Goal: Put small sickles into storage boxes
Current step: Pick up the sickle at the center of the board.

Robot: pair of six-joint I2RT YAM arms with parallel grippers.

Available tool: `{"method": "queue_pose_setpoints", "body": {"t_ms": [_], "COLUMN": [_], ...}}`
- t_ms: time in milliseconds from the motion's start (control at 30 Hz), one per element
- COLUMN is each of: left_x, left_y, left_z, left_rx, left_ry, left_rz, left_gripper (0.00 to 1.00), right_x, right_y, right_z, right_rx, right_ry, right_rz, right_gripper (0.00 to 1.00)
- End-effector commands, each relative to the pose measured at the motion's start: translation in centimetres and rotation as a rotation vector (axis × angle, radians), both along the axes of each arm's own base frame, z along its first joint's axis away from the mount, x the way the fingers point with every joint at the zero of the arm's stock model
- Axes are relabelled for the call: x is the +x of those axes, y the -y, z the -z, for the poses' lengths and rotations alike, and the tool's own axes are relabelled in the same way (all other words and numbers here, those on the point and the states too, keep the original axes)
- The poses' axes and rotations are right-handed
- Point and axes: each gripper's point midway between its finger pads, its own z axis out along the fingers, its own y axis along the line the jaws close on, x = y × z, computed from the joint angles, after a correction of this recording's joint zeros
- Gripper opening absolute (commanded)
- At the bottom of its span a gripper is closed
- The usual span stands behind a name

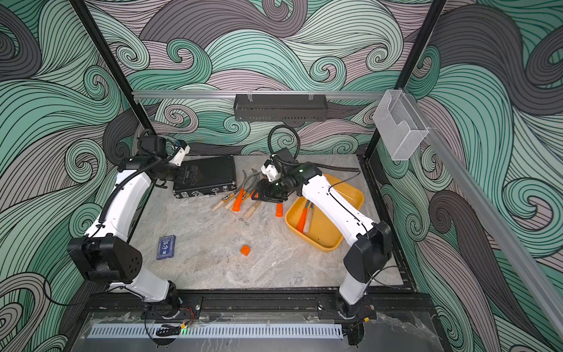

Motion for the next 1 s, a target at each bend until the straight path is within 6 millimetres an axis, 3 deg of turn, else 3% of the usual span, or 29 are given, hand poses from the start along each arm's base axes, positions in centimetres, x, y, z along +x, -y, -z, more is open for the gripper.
{"method": "queue_pose_setpoints", "body": {"t_ms": [0,100,300,467,633,733,900,967], "left_x": [-0.6,-1.0,-1.6,-1.8,-1.4,-1.9,-3.7,-4.6], "left_y": [0.1,0.3,-0.2,-0.8,-3.1,-3.8,-5.6,-4.9], "left_z": [-1.1,-1.2,-1.8,-4.4,-8.5,-9.8,-9.1,-8.5], "left_rx": [0.007,0.008,0.055,0.101,0.192,0.237,0.29,0.281], "left_ry": [0.012,0.015,0.014,0.043,0.135,0.155,0.089,0.082], "left_rz": [0.003,0.015,0.029,0.03,-0.08,-0.099,-0.192,-0.142], "left_gripper": [0.98,0.98,0.97,0.97,0.97,0.98,0.98,0.99], "right_x": [-0.6,-0.2,1.0,1.9,1.8,2.0,1.9,2.0], "right_y": [1.1,1.3,3.3,4.8,6.3,7.3,7.7,7.3], "right_z": [1.7,2.1,1.8,1.5,1.7,2.0,4.7,4.8], "right_rx": [-0.139,-0.157,-0.215,-0.224,-0.225,-0.248,-0.259,-0.243], "right_ry": [-0.005,-0.005,0.023,0.039,0.018,0.03,-0.029,-0.047], "right_rz": [-0.067,-0.057,-0.005,0.027,0.034,0.035,0.069,0.063], "right_gripper": [0.42,0.36,0.37,0.39,0.38,0.39,0.39,0.39]}}
